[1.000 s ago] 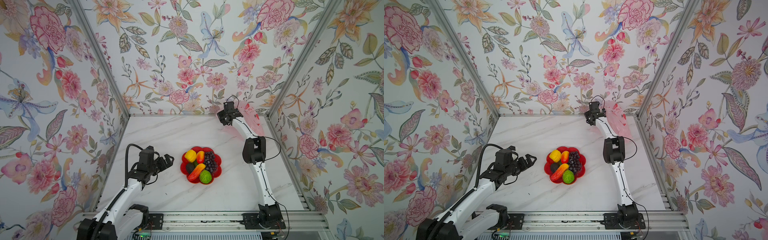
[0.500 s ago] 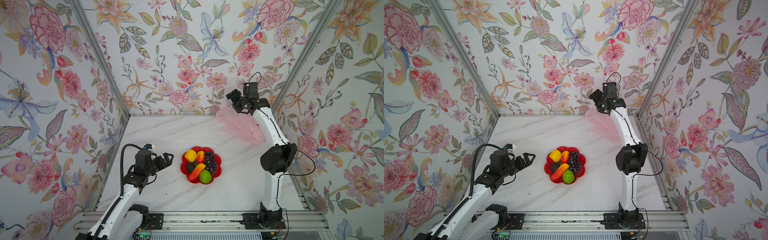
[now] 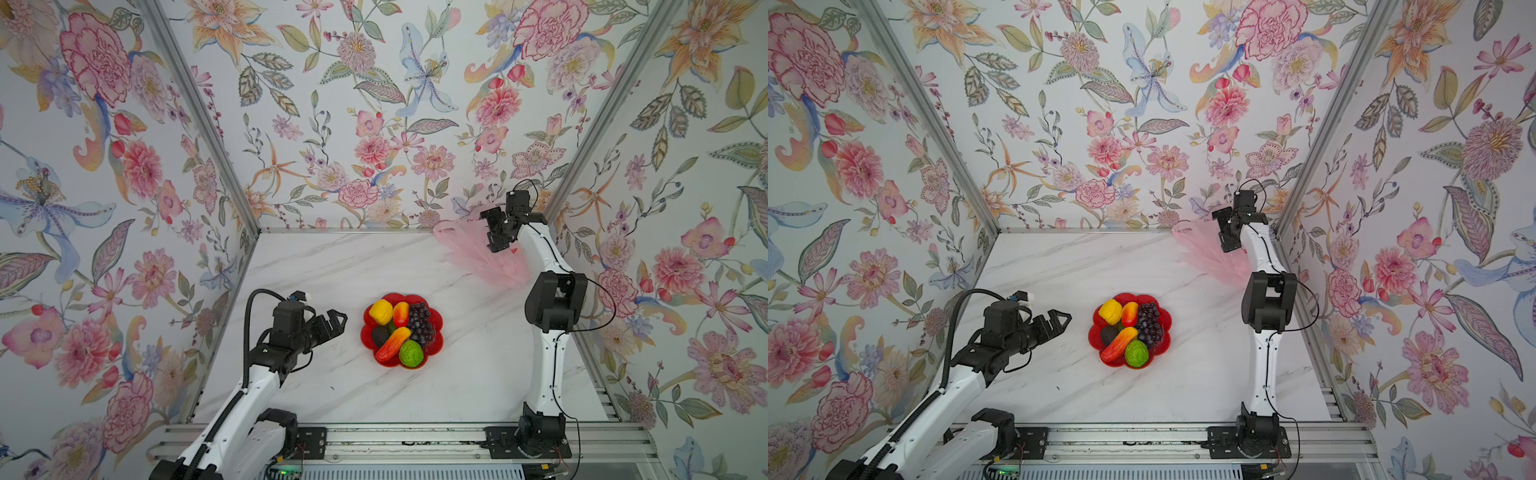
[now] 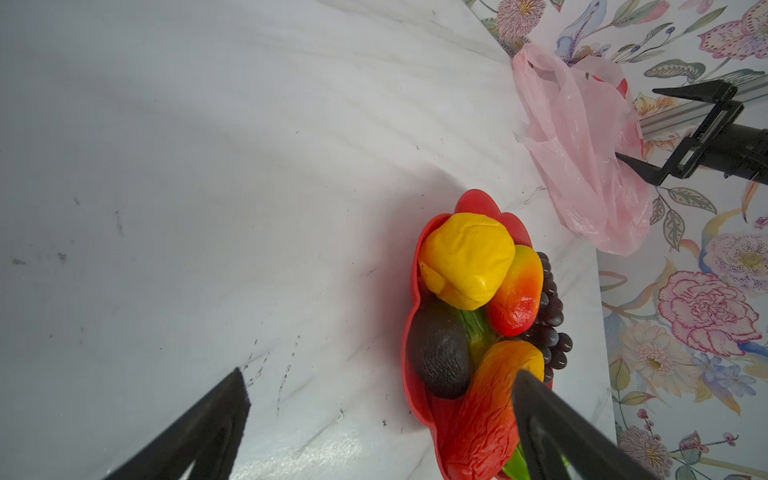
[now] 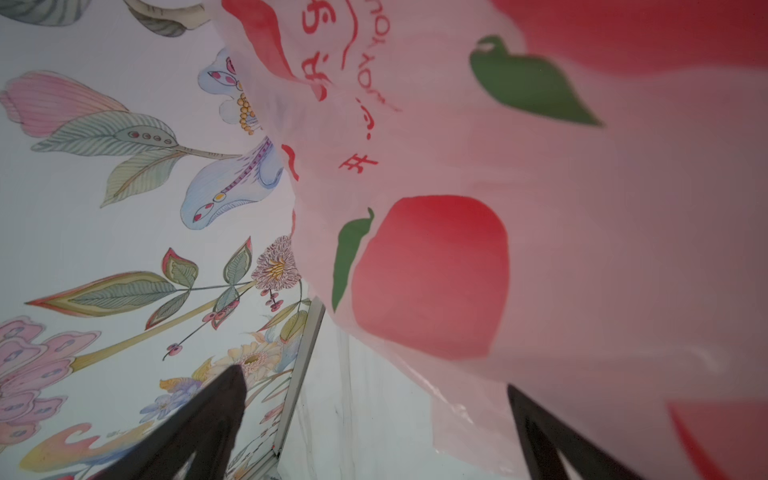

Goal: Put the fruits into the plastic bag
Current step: 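Lift the pink bag upward with the right gripper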

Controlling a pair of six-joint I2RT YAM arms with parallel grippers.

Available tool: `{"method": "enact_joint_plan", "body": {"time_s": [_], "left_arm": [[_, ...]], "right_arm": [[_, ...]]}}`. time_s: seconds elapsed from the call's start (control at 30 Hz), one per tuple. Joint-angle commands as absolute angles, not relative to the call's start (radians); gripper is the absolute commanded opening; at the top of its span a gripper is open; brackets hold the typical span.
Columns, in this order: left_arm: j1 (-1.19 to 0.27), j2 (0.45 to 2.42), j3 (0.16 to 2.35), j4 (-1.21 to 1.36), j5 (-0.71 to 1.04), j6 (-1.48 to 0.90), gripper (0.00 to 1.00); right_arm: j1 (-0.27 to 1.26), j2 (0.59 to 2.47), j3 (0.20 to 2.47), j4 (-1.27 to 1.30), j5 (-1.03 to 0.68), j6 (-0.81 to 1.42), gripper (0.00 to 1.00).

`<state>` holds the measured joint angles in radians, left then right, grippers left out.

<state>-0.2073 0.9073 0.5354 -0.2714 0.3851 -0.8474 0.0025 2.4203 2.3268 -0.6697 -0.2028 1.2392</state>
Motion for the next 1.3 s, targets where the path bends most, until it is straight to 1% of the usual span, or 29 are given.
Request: {"method": "enact_joint_plan", "body": {"time_s": [0.0, 0.17, 0.2, 0.27, 0.3, 0.33, 0.47, 0.5, 0.53, 0.8, 0.9, 0.97, 1.07, 1.17, 1.27], "left_arm": [[-0.195, 0.923, 0.581, -0.303, 0.373, -0.812, 0.99], [-0.189, 0.928, 0.590, -0.325, 0.364, -0.803, 0.99], [-0.189, 0.926, 0.589, -0.328, 0.361, -0.804, 0.99], [-0.188, 0.920, 0.582, -0.328, 0.359, -0.807, 0.99], [-0.189, 0.917, 0.576, -0.327, 0.359, -0.808, 1.00], [-0.189, 0.914, 0.570, -0.323, 0.360, -0.812, 0.99], [-0.188, 0.895, 0.542, -0.299, 0.368, -0.833, 0.99], [-0.187, 0.890, 0.535, -0.294, 0.369, -0.839, 0.99], [-0.187, 0.884, 0.527, -0.286, 0.373, -0.847, 0.99], [-0.188, 0.808, 0.497, -0.282, 0.379, -0.864, 0.99], [-0.187, 0.785, 0.499, -0.271, 0.387, -0.861, 0.99], [-0.187, 0.767, 0.504, -0.256, 0.394, -0.855, 0.99], [-0.187, 0.756, 0.519, -0.248, 0.398, -0.839, 0.99], [-0.187, 0.764, 0.553, -0.237, 0.408, -0.820, 0.99], [-0.186, 0.779, 0.606, -0.240, 0.412, -0.796, 0.99]], "right_arm": [[0.005, 2.492, 2.365, -0.715, -0.213, 1.311, 0.99], [-0.003, 2.526, 2.343, -0.713, -0.197, 1.315, 1.00], [-0.004, 2.525, 2.337, -0.710, -0.199, 1.308, 0.95], [-0.009, 2.518, 2.319, -0.698, -0.207, 1.292, 0.83], [-0.012, 2.511, 2.308, -0.693, -0.212, 1.285, 0.76], [-0.013, 2.498, 2.289, -0.683, -0.217, 1.277, 0.66], [-0.021, 2.426, 2.204, -0.636, -0.218, 1.245, 0.12], [-0.024, 2.412, 2.195, -0.635, -0.221, 1.235, 0.04], [-0.027, 2.398, 2.183, -0.636, -0.223, 1.225, 0.00], [-0.012, 2.224, 2.135, -0.635, -0.255, 1.088, 0.00], [0.032, 2.198, 2.209, -0.654, -0.344, 0.997, 0.00], [0.077, 2.212, 2.324, -0.708, -0.424, 0.926, 0.00], [0.151, 2.217, 2.458, -0.774, -0.500, 0.832, 0.00], [0.219, 2.177, 2.501, -0.737, -0.578, 0.784, 0.00], [0.267, 2.122, 2.496, -0.686, -0.642, 0.737, 0.00]]}}
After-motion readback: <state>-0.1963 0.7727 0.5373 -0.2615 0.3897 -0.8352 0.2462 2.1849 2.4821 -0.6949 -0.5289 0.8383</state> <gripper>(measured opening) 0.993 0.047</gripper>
